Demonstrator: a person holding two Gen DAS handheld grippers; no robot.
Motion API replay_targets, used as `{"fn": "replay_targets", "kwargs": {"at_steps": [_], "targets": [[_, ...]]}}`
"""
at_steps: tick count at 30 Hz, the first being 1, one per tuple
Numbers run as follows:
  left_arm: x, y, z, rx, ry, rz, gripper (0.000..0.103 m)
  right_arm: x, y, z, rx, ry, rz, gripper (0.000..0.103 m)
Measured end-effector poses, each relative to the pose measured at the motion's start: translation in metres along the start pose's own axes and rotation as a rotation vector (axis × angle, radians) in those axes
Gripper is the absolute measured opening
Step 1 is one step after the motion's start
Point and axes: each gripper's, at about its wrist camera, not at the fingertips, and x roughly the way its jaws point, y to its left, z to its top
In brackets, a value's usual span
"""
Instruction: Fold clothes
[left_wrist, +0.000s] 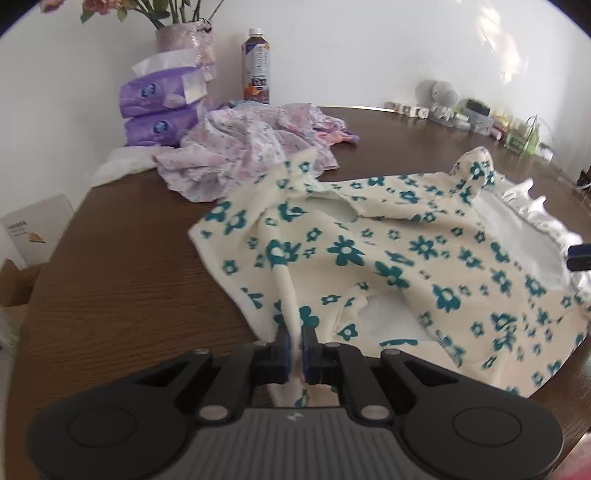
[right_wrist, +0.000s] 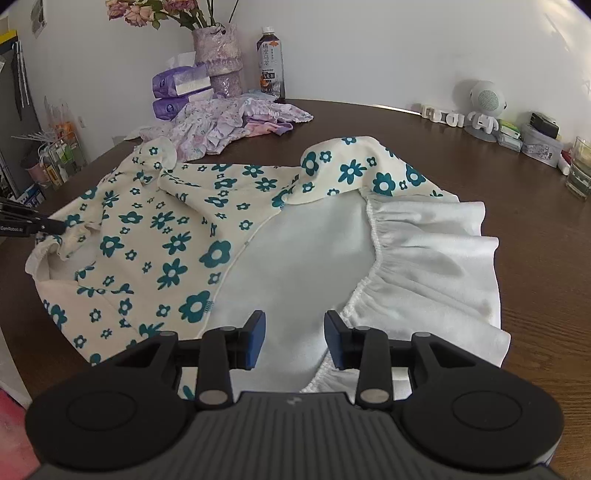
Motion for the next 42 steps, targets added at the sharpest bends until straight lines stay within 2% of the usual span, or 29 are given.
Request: {"fn": "replay_targets", "kwargs": {"at_steps": [1, 2, 4, 5, 8, 11, 13, 15, 16, 20, 26, 28, 31, 35, 38, 39, 40, 41, 42], "targets": [[-0.003, 0.002, -0.001, -0.006, 0.004, 0.008, 0.008, 0.001, -0.002, 0.0, -0.001, -0.002, 0.001, 0.035], [-0.006, 0.004, 0.0, -0.021, 0.01, 0.005, 0.014, 0.001, -0.004, 0.002, 0.004, -0.009, 0.006, 0.036], [-0.011, 0.005, 0.009, -0.044, -0.026, 0.0, 0.038, 0.003, -0.01, 0.007, 0.022, -0.027, 0.017, 0.04], [-0.014, 0.005, 0.016, -0.054, -0.051, -0.002, 0.054, 0.005, -0.012, 0.01, 0.031, -0.036, 0.017, 0.04], [-0.001, -0.001, 0.044, -0.038, -0.086, 0.029, 0.056, 0.012, -0.016, 0.017, 0.046, -0.054, 0.005, 0.04], [0.035, 0.001, 0.071, -0.056, -0.037, 0.063, 0.052, 0.019, -0.016, 0.016, 0.047, -0.052, 0.002, 0.04], [0.062, 0.005, 0.084, -0.088, 0.014, 0.07, 0.038, 0.021, -0.016, 0.012, 0.046, -0.049, -0.007, 0.041], [0.08, 0.011, 0.087, -0.129, 0.049, 0.077, 0.011, 0.021, -0.017, 0.007, 0.051, -0.05, -0.017, 0.043], [0.087, 0.013, 0.086, -0.148, 0.053, 0.08, 0.006, 0.021, -0.018, 0.005, 0.056, -0.051, -0.021, 0.043], [0.085, 0.025, 0.08, -0.205, 0.009, 0.09, 0.004, 0.023, -0.023, 0.0, 0.074, -0.043, -0.031, 0.043], [0.065, 0.036, 0.074, -0.244, -0.036, 0.125, 0.007, 0.029, -0.024, -0.008, 0.051, -0.042, -0.047, 0.044], [0.057, 0.037, 0.072, -0.249, -0.053, 0.129, 0.012, 0.029, -0.022, -0.009, 0.047, -0.048, -0.052, 0.047], [0.055, 0.041, 0.072, -0.292, -0.05, 0.093, 0.024, 0.029, -0.018, -0.01, 0.04, -0.057, -0.061, 0.054], [0.065, 0.042, 0.078, -0.317, -0.06, 0.069, 0.028, 0.03, -0.015, -0.011, 0.037, -0.065, -0.071, 0.056], [0.076, 0.045, 0.087, -0.344, -0.066, 0.061, 0.035, 0.03, -0.015, -0.011, 0.039, -0.065, -0.073, 0.056], [0.08, 0.047, 0.089, -0.353, -0.064, 0.05, 0.03, 0.03, -0.015, -0.011, 0.04, -0.064, -0.074, 0.056], [0.082, 0.049, 0.092, -0.358, -0.068, 0.041, 0.021, 0.03, -0.015, -0.011, 0.04, -0.064, -0.074, 0.056], [0.082, 0.051, 0.095, -0.362, -0.078, 0.034, 0.003, 0.03, -0.015, -0.011, 0.041, -0.063, -0.074, 0.056], [0.082, 0.053, 0.097, -0.365, -0.087, 0.027, 0.003, 0.03, -0.015, -0.011, 0.04, -0.062, -0.075, 0.056]]}}
